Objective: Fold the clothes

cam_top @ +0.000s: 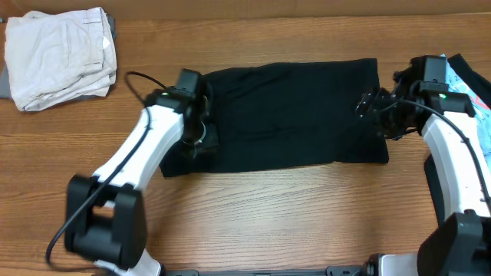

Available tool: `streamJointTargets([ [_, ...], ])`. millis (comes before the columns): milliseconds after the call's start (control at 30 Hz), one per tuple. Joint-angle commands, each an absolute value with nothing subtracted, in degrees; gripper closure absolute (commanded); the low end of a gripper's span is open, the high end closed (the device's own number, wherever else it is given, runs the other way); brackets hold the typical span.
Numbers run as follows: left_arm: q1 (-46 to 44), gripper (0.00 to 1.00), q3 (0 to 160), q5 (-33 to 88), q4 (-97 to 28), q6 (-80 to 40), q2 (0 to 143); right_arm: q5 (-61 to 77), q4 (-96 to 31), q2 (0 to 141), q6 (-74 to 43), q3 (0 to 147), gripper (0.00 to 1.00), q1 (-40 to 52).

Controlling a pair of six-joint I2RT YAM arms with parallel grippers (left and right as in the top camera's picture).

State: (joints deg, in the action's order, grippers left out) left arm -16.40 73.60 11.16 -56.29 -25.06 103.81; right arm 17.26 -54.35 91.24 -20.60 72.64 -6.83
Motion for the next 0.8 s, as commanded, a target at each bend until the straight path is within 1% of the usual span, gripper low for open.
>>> streamJointTargets([
  [0, -15.9, 0.69, 73.7, 10.9, -57.2, -25.7, 108.3, 15.9, -55.5, 92.4, -21.0, 72.3, 0.48, -6.7],
  [100, -15.2, 0.71, 73.7, 8.3, -57.0, -25.7, 110.9, 10.3, -54.9, 94.5, -20.9, 72.2, 0.63, -6.7],
  [167, -14.8, 0.71, 73.7, 6.1, -56.7, -25.7, 111.6, 9.4, -53.6, 96.1, -19.9, 72.2, 0.73, -6.7],
  [233, -14.4, 0.69, 73.7, 4.2, -56.6, -25.7, 111.8, 9.5, -52.8, 98.1, -19.7, 72.2, 0.77, -6.7],
  [300, -13.9, 0.67, 73.7, 3.1, -56.6, -25.7, 111.8, 9.5, -52.8, 100.4, -19.9, 72.2, 0.83, -6.7],
  [333, -13.7, 0.67, 73.7, 2.7, -56.6, -25.7, 111.8, 9.5, -52.8, 101.7, -19.9, 72.2, 0.87, -6.7],
  [400, -13.2, 0.67, 73.7, 2.3, -56.6, -25.7, 111.8, 9.4, -52.6, 103.7, -20.2, 72.0, 0.93, -6.7],
  [467, -12.7, 0.67, 73.7, 2.2, -56.6, -25.7, 111.8, 9.0, -52.9, 105.3, -22.0, 71.9, 0.96, -6.8],
  [600, -11.7, 0.66, 73.7, 0.8, -57.1, -25.5, 111.8, 8.1, -54.2, 105.8, -22.6, 71.9, 0.96, -6.9],
  [767, -10.5, 0.65, 73.7, 0.6, -57.3, -25.3, 111.8, 2.5, -54.1, 105.9, -22.6, 70.8, 0.96, -6.9],
])
